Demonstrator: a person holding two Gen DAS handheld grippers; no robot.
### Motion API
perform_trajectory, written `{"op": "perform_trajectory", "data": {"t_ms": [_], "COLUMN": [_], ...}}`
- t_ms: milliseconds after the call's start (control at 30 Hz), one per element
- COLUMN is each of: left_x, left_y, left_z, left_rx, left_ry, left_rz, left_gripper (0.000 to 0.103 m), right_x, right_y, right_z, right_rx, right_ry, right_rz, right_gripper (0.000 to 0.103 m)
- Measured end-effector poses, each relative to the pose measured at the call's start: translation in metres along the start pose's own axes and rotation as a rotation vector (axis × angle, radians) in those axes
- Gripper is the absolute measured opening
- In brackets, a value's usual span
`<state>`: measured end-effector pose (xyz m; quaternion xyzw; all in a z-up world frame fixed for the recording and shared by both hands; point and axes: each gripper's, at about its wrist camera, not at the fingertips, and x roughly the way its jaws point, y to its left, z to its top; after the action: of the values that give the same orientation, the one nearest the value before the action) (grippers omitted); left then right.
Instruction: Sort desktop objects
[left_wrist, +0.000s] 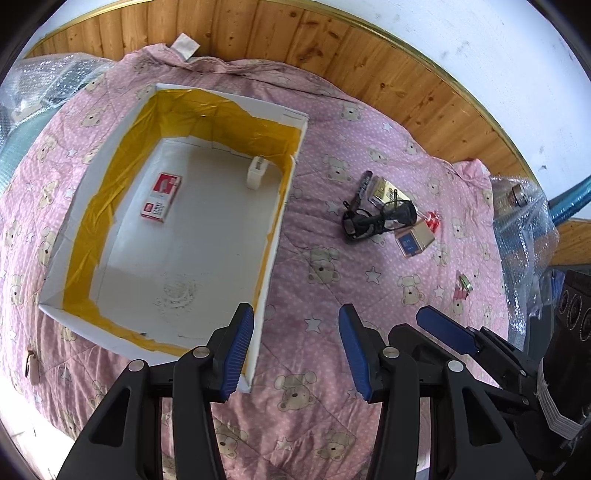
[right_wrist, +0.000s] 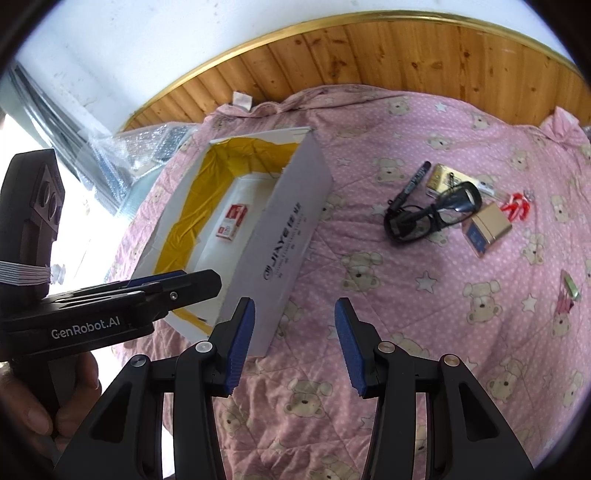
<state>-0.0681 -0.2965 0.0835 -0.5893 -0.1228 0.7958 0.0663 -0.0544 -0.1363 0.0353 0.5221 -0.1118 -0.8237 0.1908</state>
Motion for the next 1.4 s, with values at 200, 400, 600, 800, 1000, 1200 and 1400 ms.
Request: {"op": "perform_trajectory", "data": {"t_ms": [200,400,600,800,1000,1200,1400], "left_x": [0.014,0.028,0.043,0.055,0.066,0.083,0.102], "left_y": [-0.023,-0.051,-0.079,-0.101,-0.116,-0.123,-0.132], "left_z": [-0.001,-0.001,0.003,0.010,0.019,0.029,0.039], "left_rx": [0.041,0.091,0.143,0.177,0.200,0.208,0.218], "left_ry": [0.033,0.058,0.085,0.100,0.114,0.137,0.164], "left_rz": [-0.011,-0.030,-0.042,-0.055,-0.065,-0.063,-0.063], "left_gripper": [0.050,0.050,0.050,0.050,0.050,0.050,0.050], "right_x": [-0.006,-0.015,-0.022,-0.025,-0.025,-0.022,-0.020], "right_y": [-0.024,-0.052,-0.079,-0.098,-0.120,-0.152,-0.182], "right_z": [-0.009,-0.016,-0.019,-0.019,-0.020,-0.024,-0.024], "right_rx": [0.054,0.120,0.182,0.221,0.264,0.336,0.400], "right_ry": [-0.004,-0.015,-0.031,-0.039,-0.041,-0.043,-0.045], "right_rz": [-0.023,-0.049,-0.072,-0.087,-0.103,-0.124,-0.147], "right_gripper": [0.048,0.048,0.048,0.048,0.048,0.048,0.048]}}
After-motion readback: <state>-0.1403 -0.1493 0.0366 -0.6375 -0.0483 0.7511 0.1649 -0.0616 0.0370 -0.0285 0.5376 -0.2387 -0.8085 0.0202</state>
